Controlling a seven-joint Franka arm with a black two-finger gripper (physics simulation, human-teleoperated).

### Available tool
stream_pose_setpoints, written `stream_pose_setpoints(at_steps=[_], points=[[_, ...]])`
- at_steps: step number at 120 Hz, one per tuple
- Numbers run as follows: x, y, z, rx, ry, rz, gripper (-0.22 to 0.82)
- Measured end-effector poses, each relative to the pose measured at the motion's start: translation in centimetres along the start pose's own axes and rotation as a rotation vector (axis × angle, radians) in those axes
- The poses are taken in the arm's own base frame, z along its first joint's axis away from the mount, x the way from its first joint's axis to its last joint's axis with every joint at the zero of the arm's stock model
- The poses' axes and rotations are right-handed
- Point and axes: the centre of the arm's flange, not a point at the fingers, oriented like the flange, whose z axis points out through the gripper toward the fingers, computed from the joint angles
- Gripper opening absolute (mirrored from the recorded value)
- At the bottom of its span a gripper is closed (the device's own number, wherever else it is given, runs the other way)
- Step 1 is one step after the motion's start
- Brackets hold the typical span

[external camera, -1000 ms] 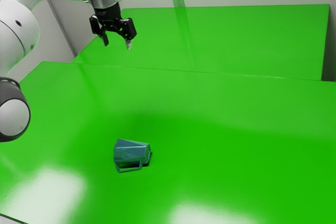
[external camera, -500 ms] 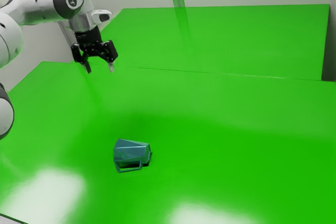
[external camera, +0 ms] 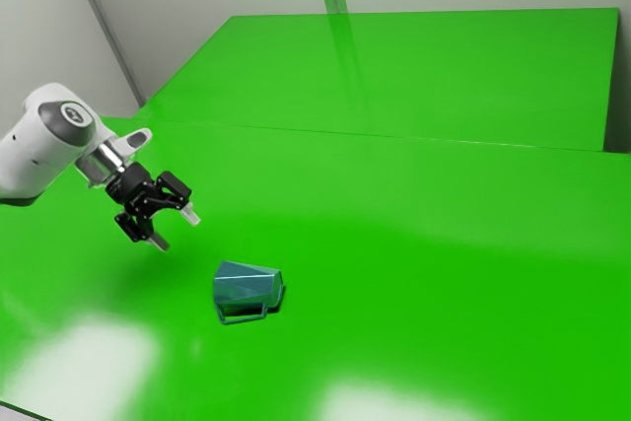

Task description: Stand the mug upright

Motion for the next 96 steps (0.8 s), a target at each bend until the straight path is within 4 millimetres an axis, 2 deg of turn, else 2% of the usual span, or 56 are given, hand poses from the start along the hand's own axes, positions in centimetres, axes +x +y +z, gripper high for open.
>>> stream_pose_setpoints(at_steps=[14,35,72,96], points=[[-1.2,-1.5,1.9,-0.038,0.05,0.019,0.6],[-1.6,-3.1,4.2,-0.076,0.133,0.036,0.6],[-0.7,-2.1,7.4,-0.102,0.229,0.1,0.6],[-1.0,-0.9,10.2,-0.108,0.212,0.146,0.6]])
